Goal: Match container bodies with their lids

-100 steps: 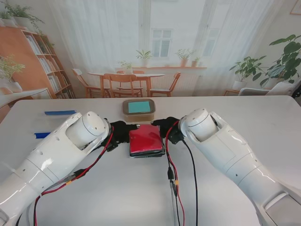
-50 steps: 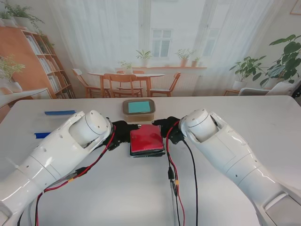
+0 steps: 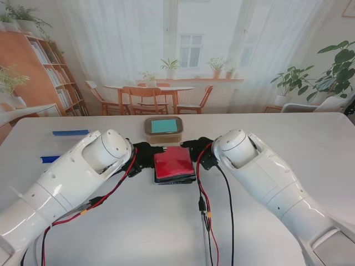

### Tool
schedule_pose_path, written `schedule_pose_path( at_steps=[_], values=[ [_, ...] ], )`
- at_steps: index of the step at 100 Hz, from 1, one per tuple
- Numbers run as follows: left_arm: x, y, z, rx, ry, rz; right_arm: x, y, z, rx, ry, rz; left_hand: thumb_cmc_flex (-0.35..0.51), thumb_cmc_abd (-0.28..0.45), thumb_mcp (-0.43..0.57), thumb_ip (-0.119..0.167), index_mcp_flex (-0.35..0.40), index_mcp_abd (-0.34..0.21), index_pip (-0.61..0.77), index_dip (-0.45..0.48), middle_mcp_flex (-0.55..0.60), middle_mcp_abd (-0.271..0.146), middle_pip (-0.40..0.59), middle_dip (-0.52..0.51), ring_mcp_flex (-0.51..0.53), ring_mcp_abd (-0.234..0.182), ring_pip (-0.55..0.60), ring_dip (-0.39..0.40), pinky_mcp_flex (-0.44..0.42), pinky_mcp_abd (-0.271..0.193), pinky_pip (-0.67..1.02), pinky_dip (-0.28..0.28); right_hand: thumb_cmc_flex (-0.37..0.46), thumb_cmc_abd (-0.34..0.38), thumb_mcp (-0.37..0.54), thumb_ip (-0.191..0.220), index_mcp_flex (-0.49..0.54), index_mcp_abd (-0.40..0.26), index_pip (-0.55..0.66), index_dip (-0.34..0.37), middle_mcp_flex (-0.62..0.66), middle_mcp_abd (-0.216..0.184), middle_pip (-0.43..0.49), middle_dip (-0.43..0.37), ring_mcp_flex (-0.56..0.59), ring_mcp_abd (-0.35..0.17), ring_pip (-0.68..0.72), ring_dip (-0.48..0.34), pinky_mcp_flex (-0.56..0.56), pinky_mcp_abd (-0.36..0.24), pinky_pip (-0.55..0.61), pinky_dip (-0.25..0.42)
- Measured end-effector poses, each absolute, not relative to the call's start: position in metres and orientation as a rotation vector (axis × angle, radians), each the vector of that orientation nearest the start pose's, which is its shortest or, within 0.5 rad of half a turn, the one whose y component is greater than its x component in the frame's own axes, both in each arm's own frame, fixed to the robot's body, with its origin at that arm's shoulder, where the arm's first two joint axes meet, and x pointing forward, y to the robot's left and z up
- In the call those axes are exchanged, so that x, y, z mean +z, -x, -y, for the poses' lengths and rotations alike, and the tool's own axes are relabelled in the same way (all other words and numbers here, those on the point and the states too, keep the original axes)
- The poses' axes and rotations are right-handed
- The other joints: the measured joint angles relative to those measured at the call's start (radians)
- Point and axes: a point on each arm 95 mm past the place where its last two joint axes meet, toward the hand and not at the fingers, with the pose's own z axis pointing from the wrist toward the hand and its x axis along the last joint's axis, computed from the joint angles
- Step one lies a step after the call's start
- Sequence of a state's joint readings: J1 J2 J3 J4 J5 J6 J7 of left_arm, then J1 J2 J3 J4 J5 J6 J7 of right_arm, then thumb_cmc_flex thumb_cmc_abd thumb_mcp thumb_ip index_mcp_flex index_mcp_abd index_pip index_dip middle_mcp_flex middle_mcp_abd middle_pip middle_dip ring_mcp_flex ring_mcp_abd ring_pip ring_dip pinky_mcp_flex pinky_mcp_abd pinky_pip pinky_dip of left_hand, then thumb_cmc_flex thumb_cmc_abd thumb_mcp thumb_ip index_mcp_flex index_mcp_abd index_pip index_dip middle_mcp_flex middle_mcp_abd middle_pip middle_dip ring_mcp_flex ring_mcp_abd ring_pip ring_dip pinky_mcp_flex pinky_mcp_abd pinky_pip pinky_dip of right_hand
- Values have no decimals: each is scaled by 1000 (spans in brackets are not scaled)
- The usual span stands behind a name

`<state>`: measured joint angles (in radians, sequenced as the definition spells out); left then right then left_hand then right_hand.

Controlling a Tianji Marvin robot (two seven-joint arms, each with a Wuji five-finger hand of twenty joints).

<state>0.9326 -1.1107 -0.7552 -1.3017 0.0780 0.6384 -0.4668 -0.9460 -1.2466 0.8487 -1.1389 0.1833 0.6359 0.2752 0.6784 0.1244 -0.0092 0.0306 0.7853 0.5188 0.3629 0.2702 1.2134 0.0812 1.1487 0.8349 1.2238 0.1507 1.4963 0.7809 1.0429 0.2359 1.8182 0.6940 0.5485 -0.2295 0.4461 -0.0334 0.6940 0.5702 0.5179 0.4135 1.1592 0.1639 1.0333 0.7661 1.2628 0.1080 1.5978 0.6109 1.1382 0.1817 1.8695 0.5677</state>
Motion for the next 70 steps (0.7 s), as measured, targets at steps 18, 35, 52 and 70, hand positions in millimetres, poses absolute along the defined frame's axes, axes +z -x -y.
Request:
schedule_pose_path(
  at_steps=[18,35,52,70],
  values=[
    [-301,-501,60,-1106,2376,-1516,-320,-516,-76,-1230,2624,1121,0,0,0,0,0,-10,-11,0,-1,0,0,0,0,0,0,0,-1,0,0,-1,-9,0,21,0,-16,-7,-11,0,-15,6,0,1,-12,1,0,0,-10,-2,0,-12],
    [-300,-500,61,-1110,2377,-1518,-321,-514,-75,-1246,2627,1117,0,0,0,0,0,-10,-11,0,-2,0,0,0,0,0,0,0,-2,0,0,-1,-9,-13,21,0,-17,-15,-14,-1,-25,9,0,7,-23,3,0,0,-18,-2,0,-23],
    [-299,-497,60,-1124,2377,-1513,-322,-510,-76,-1256,2627,1112,0,-2,0,0,0,-11,-11,0,-2,0,0,0,0,0,0,0,-2,0,0,-1,-10,-13,21,0,-25,-15,-16,-1,-28,10,0,11,-25,3,0,0,-19,-3,0,-24],
    [-300,-495,59,-1122,2376,-1512,-322,-507,-76,-1274,2624,1108,0,-11,0,0,0,-17,-13,0,-2,0,-1,0,0,0,0,0,-2,0,0,-1,-10,-13,21,0,-25,-16,-34,-1,-28,10,0,11,-25,3,0,0,-20,-3,0,-24]
  ],
)
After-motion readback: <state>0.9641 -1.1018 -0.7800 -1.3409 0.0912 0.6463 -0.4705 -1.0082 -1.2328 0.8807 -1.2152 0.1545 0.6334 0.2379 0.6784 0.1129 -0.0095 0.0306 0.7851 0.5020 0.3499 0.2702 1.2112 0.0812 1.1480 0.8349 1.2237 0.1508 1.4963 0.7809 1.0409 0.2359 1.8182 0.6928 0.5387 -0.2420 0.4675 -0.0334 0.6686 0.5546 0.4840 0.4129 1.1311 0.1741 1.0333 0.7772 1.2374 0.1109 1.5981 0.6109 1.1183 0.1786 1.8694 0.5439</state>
